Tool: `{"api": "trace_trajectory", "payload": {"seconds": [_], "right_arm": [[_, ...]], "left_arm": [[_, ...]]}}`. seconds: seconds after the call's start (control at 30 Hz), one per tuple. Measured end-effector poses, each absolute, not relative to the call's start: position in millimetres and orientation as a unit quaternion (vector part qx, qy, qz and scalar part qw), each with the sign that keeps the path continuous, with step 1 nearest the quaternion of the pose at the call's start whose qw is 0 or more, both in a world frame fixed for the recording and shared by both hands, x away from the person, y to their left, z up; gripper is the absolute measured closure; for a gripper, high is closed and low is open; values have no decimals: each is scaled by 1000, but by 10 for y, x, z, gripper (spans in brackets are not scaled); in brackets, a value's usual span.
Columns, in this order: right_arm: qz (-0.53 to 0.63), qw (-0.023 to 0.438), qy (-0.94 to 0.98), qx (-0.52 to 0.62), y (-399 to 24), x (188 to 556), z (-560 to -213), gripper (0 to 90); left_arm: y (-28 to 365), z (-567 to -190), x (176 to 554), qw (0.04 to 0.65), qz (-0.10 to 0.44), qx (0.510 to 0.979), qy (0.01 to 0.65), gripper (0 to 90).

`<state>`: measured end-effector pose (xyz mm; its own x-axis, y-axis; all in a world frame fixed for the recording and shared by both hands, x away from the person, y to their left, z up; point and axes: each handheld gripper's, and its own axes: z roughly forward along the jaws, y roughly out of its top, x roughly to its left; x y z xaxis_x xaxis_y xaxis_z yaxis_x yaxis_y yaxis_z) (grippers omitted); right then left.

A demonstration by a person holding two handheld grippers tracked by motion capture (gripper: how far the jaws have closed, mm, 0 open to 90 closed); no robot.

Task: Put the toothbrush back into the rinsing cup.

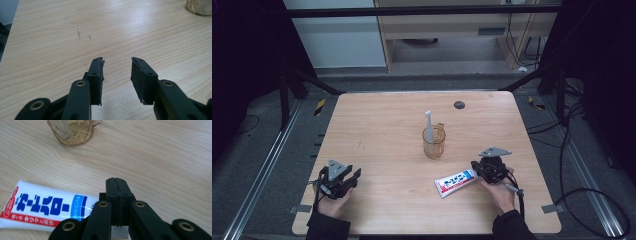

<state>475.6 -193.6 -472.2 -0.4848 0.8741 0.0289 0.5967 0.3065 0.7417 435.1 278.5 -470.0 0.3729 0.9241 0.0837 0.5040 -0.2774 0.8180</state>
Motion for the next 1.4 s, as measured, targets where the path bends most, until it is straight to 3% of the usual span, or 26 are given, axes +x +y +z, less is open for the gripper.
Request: {"api": "trace_trajectory", "payload": {"seconds": [1.4], "right_arm": [[351, 141, 810, 448, -2041, 4133, -4699, 900]], "left_arm": [[2816, -4690, 4340, 364, 290, 740, 485, 594]]}}
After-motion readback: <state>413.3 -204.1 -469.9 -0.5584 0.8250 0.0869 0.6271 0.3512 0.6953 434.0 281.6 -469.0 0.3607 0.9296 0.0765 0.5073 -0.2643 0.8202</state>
